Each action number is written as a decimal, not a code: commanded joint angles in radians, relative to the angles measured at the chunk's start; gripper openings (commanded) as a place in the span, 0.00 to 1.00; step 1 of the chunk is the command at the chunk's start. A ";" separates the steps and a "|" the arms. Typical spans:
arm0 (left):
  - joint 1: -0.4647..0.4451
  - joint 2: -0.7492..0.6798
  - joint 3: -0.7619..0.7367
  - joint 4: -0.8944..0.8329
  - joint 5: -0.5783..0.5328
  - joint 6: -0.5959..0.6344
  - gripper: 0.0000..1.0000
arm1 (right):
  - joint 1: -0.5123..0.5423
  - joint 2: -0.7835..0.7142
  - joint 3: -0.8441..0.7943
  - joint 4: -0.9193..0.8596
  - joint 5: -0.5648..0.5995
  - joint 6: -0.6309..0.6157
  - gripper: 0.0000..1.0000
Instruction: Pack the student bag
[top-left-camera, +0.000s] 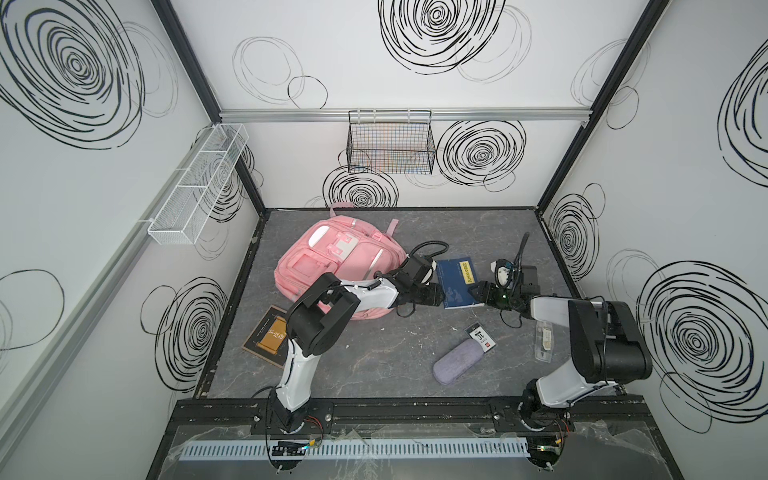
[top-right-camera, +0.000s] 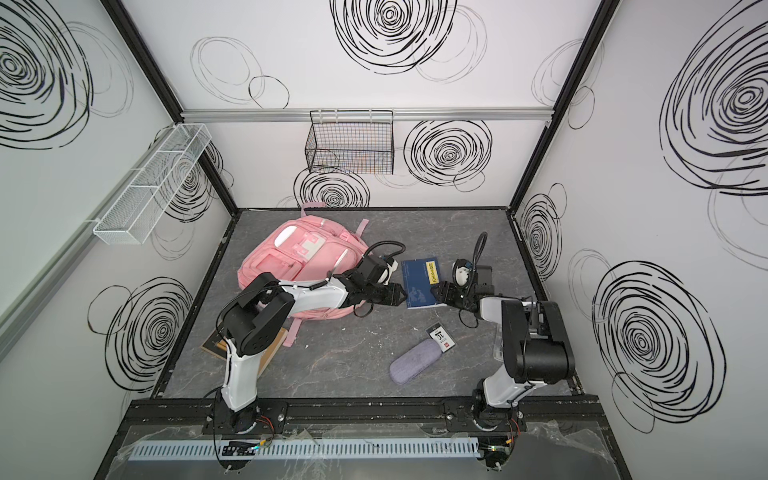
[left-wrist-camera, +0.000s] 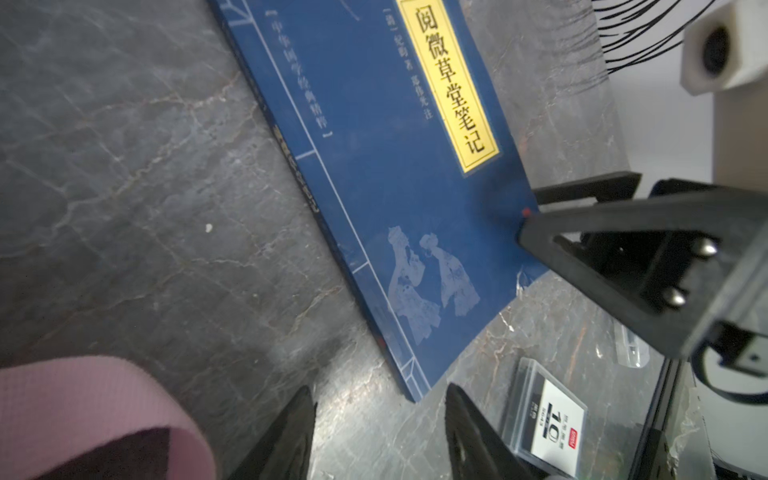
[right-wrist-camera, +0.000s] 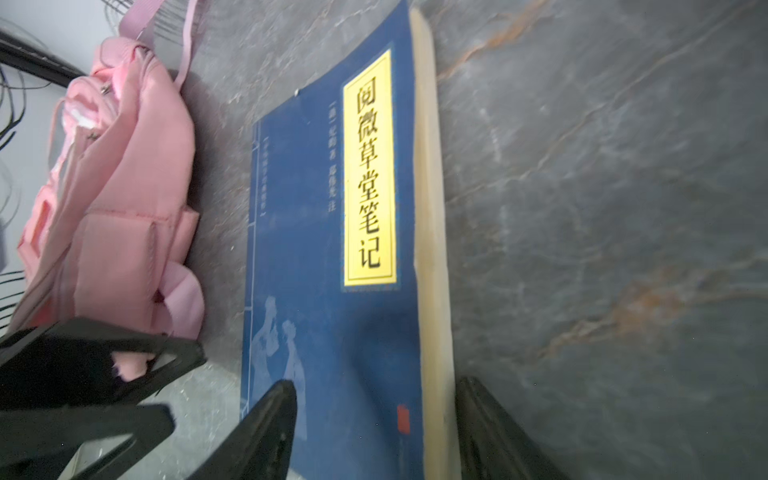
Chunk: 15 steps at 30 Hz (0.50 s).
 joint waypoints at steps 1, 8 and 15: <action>0.003 0.022 0.002 0.058 0.009 -0.017 0.54 | 0.004 -0.029 -0.066 -0.057 -0.031 0.030 0.66; 0.009 0.022 0.004 0.053 0.008 -0.005 0.54 | -0.046 -0.166 -0.079 -0.046 0.128 0.133 0.68; 0.031 0.051 0.056 0.030 0.001 0.001 0.53 | -0.035 -0.098 0.034 -0.066 0.183 0.108 0.70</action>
